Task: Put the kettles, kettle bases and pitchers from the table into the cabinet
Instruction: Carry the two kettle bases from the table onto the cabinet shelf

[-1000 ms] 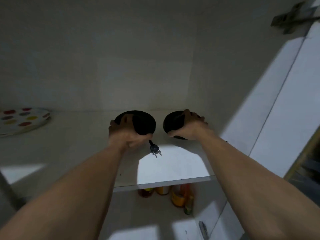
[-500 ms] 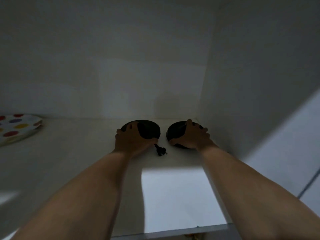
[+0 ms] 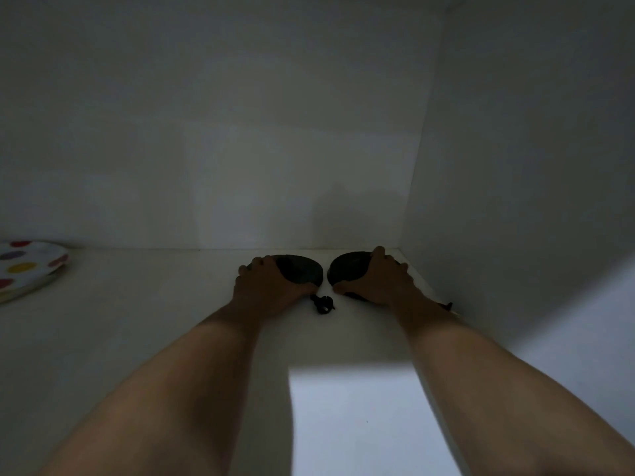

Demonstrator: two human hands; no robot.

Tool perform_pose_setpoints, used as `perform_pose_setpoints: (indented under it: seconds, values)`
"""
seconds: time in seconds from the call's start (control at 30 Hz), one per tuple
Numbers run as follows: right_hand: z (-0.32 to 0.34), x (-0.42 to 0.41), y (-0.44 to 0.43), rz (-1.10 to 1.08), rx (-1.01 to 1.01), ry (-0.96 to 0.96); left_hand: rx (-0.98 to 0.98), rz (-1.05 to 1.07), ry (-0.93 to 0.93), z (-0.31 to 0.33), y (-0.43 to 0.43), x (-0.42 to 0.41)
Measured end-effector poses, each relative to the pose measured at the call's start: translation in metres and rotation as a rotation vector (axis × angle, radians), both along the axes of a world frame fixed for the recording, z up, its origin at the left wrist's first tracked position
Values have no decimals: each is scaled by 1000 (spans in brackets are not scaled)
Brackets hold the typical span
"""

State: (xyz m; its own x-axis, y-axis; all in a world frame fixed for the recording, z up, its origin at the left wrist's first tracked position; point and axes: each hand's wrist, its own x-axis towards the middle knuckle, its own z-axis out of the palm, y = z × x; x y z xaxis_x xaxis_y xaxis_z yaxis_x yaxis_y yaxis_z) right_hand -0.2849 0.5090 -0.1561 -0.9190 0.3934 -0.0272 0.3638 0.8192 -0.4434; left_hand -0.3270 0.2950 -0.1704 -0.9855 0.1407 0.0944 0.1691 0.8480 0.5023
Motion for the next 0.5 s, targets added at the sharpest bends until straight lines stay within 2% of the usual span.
perform_pose_setpoints:
  seconds: [0.1,0.2,0.5]
  values:
    - [-2,1,6,22,-32,30,-23,-64,28,1,3,-9]
    - [1,1,11,46,-16,-32,-86,-117,42,1,4,-21]
    - [7,-3,16,47,-11,-23,-109,-81,20,-2,9,-34]
